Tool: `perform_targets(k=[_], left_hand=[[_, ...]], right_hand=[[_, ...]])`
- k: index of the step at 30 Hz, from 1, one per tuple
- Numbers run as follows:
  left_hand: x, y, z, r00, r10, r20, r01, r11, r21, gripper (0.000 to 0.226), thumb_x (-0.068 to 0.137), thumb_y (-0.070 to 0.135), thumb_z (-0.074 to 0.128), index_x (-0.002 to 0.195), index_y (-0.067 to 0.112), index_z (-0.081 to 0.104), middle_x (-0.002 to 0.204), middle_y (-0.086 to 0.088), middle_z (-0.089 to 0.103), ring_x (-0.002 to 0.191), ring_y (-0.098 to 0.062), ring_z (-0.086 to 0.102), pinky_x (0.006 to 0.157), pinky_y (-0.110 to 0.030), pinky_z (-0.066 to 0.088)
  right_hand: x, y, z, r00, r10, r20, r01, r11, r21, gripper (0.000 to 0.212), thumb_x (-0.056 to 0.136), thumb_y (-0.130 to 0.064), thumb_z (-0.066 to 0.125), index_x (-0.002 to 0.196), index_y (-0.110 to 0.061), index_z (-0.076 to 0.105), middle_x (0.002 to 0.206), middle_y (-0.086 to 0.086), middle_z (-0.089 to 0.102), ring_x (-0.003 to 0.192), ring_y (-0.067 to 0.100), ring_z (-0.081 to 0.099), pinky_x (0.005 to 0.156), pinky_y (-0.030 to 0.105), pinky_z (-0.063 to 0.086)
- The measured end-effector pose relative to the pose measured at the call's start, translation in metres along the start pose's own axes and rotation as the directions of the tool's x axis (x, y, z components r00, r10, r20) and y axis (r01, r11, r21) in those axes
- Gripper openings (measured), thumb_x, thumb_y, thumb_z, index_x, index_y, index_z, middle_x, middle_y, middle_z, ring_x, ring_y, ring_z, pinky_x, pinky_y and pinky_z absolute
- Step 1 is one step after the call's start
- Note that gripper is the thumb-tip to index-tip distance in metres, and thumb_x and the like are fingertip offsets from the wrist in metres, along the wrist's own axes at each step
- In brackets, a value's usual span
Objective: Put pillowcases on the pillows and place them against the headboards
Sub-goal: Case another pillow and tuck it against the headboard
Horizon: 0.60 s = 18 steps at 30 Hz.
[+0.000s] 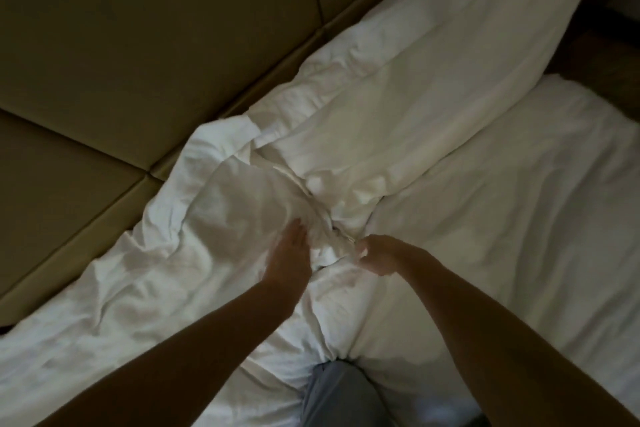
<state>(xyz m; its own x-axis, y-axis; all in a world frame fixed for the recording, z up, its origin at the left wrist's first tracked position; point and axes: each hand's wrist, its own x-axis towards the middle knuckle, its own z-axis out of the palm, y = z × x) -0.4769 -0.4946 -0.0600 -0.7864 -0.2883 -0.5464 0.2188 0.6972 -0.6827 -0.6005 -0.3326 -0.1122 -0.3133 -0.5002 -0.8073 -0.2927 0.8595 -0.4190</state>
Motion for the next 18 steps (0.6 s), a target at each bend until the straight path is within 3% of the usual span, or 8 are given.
perform_targets(k=[1,3,5,7,13,18], left_hand=[[-0.002,0.004,-0.013,0.99,0.143,-0.012,-0.142,0.989,0.028,0.044,0.102,0.041,0.03,0.135,0.03,0.057,0.142,0.012,0.053,0.151,-0.019,0.01,0.12,-0.05,-0.014],[-0.01,-0.001,-0.044,0.921,0.385,-0.049,-0.387,0.921,-0.041,0.037,0.097,0.036,0.048,0.123,0.014,0.062,0.127,-0.009,0.061,0.128,-0.029,0.047,0.118,-0.05,0.018],[-0.011,-0.025,-0.088,0.904,0.378,-0.201,-0.403,0.909,-0.102,0.024,0.094,0.028,0.05,0.107,0.016,0.066,0.106,-0.003,0.066,0.101,-0.023,0.06,0.097,-0.04,0.038],[-0.008,-0.044,-0.123,0.882,0.344,-0.323,-0.407,0.901,-0.151,0.021,0.095,0.026,0.048,0.103,0.016,0.065,0.101,-0.002,0.065,0.097,-0.022,0.06,0.085,-0.036,0.04],[0.014,-0.09,-0.219,0.808,0.281,-0.517,-0.378,0.922,-0.089,0.021,0.094,0.029,0.053,0.104,0.015,0.064,0.103,-0.004,0.063,0.102,-0.025,0.055,0.09,-0.037,0.038],[0.058,-0.058,-0.258,0.722,0.307,-0.62,-0.416,0.909,-0.035,0.021,0.087,0.024,0.054,0.101,0.014,0.066,0.101,-0.007,0.062,0.101,-0.026,0.054,0.087,-0.038,0.04]], right_hand=[[-0.005,0.004,-0.01,0.999,-0.012,-0.036,0.011,0.999,-0.034,0.045,0.094,-0.024,0.051,0.138,-0.016,0.051,0.133,0.009,0.058,0.115,0.025,0.061,0.092,0.034,0.052],[-0.022,0.007,-0.035,0.997,-0.004,-0.077,-0.002,0.997,-0.081,0.048,0.094,-0.027,0.052,0.141,-0.02,0.047,0.145,0.005,0.049,0.128,0.025,0.05,0.105,0.037,0.043],[-0.041,0.009,-0.061,0.993,-0.009,-0.114,-0.003,0.995,-0.103,0.046,0.094,-0.027,0.053,0.14,-0.02,0.048,0.143,0.006,0.05,0.128,0.026,0.05,0.106,0.038,0.042],[-0.062,0.01,-0.089,0.986,-0.023,-0.165,0.006,0.995,-0.1,0.045,0.094,-0.026,0.052,0.138,-0.018,0.05,0.14,0.007,0.053,0.126,0.026,0.052,0.105,0.038,0.043],[-0.122,0.034,-0.157,0.94,-0.006,-0.342,-0.027,0.995,-0.094,0.046,0.092,-0.026,0.051,0.138,-0.023,0.049,0.136,0.003,0.058,0.122,0.026,0.056,0.099,0.04,0.047],[-0.142,0.101,-0.19,0.87,0.089,-0.486,-0.147,0.986,-0.082,0.048,0.087,-0.015,0.048,0.135,-0.018,0.049,0.129,0.006,0.06,0.114,0.027,0.059,0.091,0.038,0.049]])
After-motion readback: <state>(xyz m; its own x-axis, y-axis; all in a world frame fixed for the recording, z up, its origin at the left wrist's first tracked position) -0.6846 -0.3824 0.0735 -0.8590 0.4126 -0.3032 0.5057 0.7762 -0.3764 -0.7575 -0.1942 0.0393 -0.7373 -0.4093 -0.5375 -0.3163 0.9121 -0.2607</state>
